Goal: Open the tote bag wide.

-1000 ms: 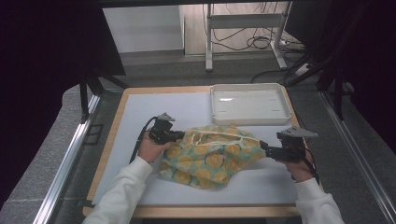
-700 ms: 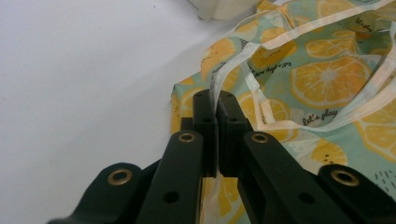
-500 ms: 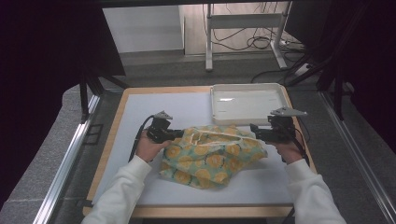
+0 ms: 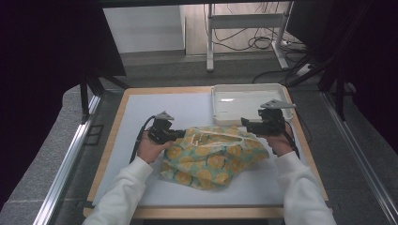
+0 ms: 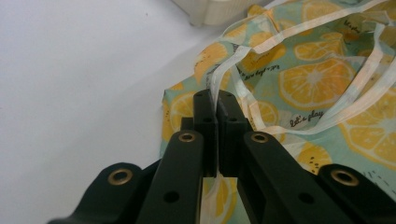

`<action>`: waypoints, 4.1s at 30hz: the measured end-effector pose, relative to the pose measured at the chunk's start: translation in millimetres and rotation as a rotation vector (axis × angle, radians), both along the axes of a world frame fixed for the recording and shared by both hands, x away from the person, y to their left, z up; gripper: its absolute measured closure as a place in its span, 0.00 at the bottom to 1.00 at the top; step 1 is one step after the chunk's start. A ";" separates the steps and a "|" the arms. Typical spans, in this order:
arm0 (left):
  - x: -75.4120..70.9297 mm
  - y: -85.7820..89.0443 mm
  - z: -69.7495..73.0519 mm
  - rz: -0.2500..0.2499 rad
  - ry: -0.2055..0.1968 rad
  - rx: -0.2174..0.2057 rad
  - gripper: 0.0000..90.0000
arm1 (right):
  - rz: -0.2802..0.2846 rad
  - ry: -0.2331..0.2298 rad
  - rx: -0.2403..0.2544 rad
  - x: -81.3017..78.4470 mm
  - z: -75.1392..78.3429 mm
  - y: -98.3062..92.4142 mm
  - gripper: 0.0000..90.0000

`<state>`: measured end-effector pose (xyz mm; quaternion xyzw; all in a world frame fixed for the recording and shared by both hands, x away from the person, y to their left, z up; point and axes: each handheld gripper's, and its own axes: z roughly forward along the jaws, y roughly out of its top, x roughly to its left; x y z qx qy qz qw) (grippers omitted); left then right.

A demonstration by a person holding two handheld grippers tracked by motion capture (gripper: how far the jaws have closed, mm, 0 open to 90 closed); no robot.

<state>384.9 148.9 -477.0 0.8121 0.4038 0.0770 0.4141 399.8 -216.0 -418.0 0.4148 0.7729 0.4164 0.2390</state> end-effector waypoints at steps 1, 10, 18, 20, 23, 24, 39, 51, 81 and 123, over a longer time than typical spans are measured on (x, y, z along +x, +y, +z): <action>-0.5 -0.4 0.4 0.000 -0.003 -0.004 0.99 | 0.002 -0.008 -0.017 0.9 -0.4 2.6 0.24; 0.8 2.4 0.3 0.002 -0.004 -0.005 0.99 | 0.047 -0.002 -0.032 4.6 -2.2 15.5 0.25; 0.3 2.7 0.4 -0.001 -0.001 -0.004 0.99 | 0.099 0.035 -0.057 9.6 -11.1 25.7 0.31; 0.5 1.7 -0.5 -0.005 0.002 -0.003 0.99 | 0.112 0.049 -0.056 11.7 -13.1 28.1 0.32; 0.4 2.0 -0.7 -0.008 0.004 0.001 0.99 | 0.128 0.062 -0.057 13.6 -15.2 32.3 0.34; 0.3 2.3 -0.6 -0.007 0.003 0.000 0.99 | 0.134 0.066 -0.061 14.1 -16.0 33.7 0.34; -0.5 1.3 -1.9 -0.009 0.003 0.001 0.98 | 0.214 0.149 -0.149 10.3 -38.8 42.4 0.31; -0.5 1.6 -1.7 -0.011 0.003 0.000 0.99 | 0.216 0.188 -0.227 13.3 -54.5 43.9 0.49; -5.5 8.1 7.3 -0.012 -0.045 -0.019 0.99 | 0.202 0.102 -0.091 7.5 -37.3 34.5 0.98; -26.3 16.2 23.5 -0.031 -0.082 -0.104 1.00 | 0.230 0.075 0.014 -14.9 -24.3 22.1 0.98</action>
